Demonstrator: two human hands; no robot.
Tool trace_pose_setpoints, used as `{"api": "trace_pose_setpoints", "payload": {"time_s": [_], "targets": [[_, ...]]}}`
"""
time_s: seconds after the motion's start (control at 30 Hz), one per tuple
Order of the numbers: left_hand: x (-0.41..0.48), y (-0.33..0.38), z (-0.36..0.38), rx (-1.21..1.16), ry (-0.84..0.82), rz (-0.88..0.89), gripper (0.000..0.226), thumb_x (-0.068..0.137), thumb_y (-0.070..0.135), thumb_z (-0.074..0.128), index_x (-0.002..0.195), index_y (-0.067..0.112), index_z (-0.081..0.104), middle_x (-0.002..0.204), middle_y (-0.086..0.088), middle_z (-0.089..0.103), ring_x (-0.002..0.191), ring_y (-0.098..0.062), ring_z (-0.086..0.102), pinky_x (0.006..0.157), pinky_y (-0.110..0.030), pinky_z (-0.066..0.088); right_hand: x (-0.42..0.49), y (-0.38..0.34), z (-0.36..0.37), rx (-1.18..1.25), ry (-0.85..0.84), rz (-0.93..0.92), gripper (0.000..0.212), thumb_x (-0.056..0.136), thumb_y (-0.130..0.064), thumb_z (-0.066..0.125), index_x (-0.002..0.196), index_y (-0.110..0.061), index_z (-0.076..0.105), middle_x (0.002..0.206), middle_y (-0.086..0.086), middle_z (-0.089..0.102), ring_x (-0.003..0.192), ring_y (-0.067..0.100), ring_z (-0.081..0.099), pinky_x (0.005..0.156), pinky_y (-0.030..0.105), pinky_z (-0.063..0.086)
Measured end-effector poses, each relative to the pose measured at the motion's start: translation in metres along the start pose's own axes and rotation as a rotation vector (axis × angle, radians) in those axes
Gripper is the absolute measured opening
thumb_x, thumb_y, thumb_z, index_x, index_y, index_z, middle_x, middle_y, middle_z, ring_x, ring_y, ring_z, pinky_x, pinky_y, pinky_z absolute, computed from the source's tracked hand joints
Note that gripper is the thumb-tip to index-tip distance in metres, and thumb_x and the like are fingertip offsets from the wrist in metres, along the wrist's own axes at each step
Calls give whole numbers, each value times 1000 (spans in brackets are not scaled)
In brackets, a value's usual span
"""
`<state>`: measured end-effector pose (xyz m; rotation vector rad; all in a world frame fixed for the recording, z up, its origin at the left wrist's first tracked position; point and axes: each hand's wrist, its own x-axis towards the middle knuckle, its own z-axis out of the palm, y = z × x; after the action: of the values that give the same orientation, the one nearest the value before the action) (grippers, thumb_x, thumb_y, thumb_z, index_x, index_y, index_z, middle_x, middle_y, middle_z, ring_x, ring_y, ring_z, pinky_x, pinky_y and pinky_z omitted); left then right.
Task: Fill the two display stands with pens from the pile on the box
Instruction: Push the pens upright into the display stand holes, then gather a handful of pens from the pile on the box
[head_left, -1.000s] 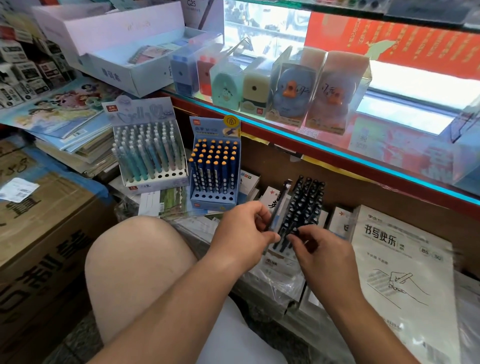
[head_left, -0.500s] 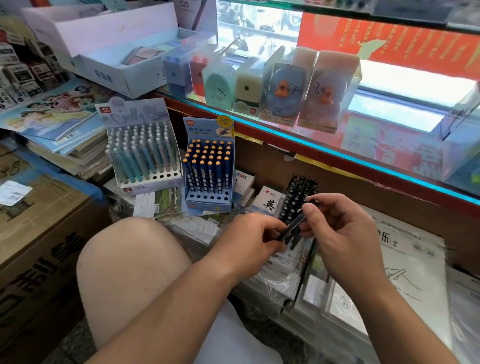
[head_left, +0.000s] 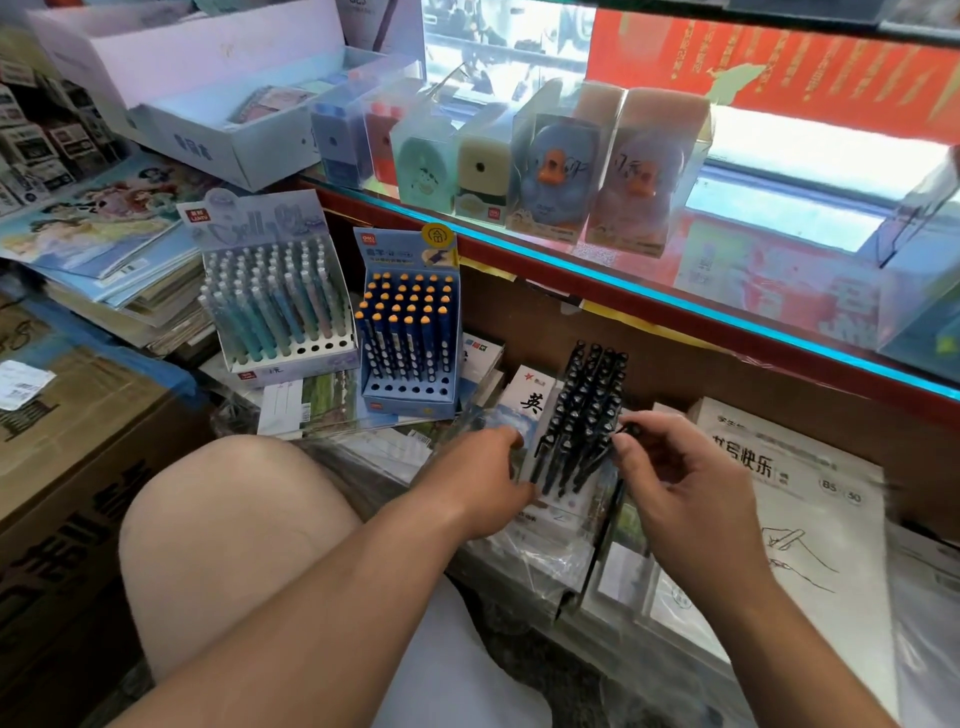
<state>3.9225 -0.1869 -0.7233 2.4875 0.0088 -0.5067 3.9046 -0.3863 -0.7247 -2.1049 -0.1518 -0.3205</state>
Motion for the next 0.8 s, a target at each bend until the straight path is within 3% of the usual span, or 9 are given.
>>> {"api": "trace_pose_setpoints", "payload": {"time_s": [0.33, 0.43, 0.53, 0.63, 0.73, 0.8], "targets": [[13, -4, 10, -54, -34, -5, 35, 92, 27, 74, 124, 26, 61, 91, 13, 59, 96, -15, 63, 84, -30, 51, -4, 15, 18, -211, -75, -107, 22, 92, -25, 72, 113, -21, 76, 99, -13, 70, 91, -1, 64, 83, 25, 57], [13, -4, 10, -43, -27, 4, 35, 92, 27, 74, 124, 24, 61, 91, 12, 58, 97, -17, 62, 84, -29, 49, -6, 19, 26, -309, -71, -114, 23, 89, -22, 76, 112, -17, 76, 100, -6, 72, 88, 1, 58, 82, 9, 45], [14, -4, 10, -33, -34, -6, 39, 92, 28, 74, 127, 22, 59, 106, 3, 66, 104, -20, 63, 86, -29, 49, -3, 17, 30, -388, -72, -128, 22, 87, -20, 80, 108, -17, 75, 94, -6, 72, 81, -2, 51, 73, -3, 32], [13, -2, 11, -24, -40, -23, 41, 91, 30, 74, 128, 21, 58, 114, -1, 68, 107, -23, 64, 91, -34, 52, -1, 12, 28, -399, -149, -121, 22, 87, -26, 79, 107, -21, 72, 88, -15, 65, 75, 0, 54, 70, 5, 43], [9, -1, 11, -1, -34, -25, 40, 92, 31, 73, 128, 23, 57, 115, -1, 68, 108, -24, 63, 93, -37, 53, -2, 2, 21, -385, -172, -84, 30, 87, -34, 76, 114, -24, 68, 91, -15, 65, 79, 4, 61, 71, 29, 58], [4, -1, 10, 24, -4, -22, 37, 92, 32, 71, 126, 25, 56, 116, 0, 66, 109, -24, 62, 92, -39, 52, -2, -9, 16, -395, -161, -98, 33, 87, -38, 72, 117, -25, 66, 95, -15, 61, 82, 3, 59, 71, 31, 57]]}}
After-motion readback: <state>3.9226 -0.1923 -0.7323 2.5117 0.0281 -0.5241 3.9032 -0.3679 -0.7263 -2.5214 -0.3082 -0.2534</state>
